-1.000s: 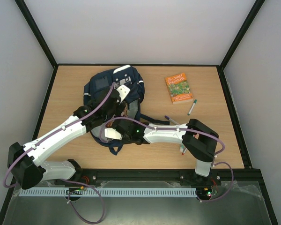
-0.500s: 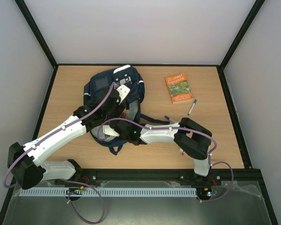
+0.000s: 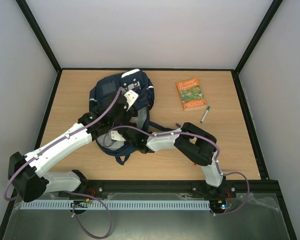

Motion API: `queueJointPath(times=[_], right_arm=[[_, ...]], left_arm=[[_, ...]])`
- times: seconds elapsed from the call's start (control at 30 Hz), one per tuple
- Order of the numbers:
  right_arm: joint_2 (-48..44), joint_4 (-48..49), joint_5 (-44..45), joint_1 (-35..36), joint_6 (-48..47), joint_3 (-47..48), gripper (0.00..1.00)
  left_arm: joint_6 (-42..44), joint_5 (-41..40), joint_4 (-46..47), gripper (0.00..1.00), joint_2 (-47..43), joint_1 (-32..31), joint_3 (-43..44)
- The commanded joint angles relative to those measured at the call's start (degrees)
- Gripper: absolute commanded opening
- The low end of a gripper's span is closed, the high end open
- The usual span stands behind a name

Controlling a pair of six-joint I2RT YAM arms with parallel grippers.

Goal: Pack the student bag
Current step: Place the book in the student bag.

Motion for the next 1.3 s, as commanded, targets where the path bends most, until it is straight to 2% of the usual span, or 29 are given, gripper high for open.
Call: queueJointPath(times=[0.0, 0.13, 0.43, 0.57, 0.77, 0.93, 1.13, 1.2, 1.27], right_arm=[[1.73, 8.27, 4.34, -1.45, -2.32, 0.59, 0.19], [2.53, 14.54, 5.88, -1.72, -3.79, 0.26, 0.19], [5.49, 14.42, 6.91, -3.06, -3.77, 3.34, 0.19], [3.0, 8.97, 5.89, -2.59, -0.16, 2.86, 0.23], [-6.5, -3.15, 1.33, 0.17, 7.55, -2.23, 0.3], [-16.19, -19.5, -8.78, 1.07, 20.08, -4.32, 0.34], [-26.26, -30.74, -21.25, 0.88, 25.75, -10.42, 0.35], [-30.75, -34.22, -27.9, -0.9, 30.63, -11.91, 0.35], [-36.54, -37.27, -39.44, -5.21, 35.72, -13.66, 0.35]], left_arm=[[-0.88, 0.64, 7.82, 0.1, -2.98, 0.22, 1.03], [-0.97, 1.01, 7.75, 0.1, -2.78, 0.22, 1.04], [-0.88, 1.19, 7.73, 0.1, -2.55, 0.3, 0.94], [-0.97, 1.19, 7.73, 0.1, -2.34, 0.62, 0.84], [-1.04, 1.02, 7.66, 0.1, -1.57, 0.99, 0.8], [-2.2, 1.42, 7.22, 0.11, 0.2, 2.64, 1.31], [-3.02, 3.57, 6.7, 0.11, 3.2, 4.36, 1.81], [-3.25, 3.61, 6.69, 0.12, 4.5, 4.29, 1.49], [-3.72, 3.83, 5.97, 0.16, 6.53, 4.07, 1.77]])
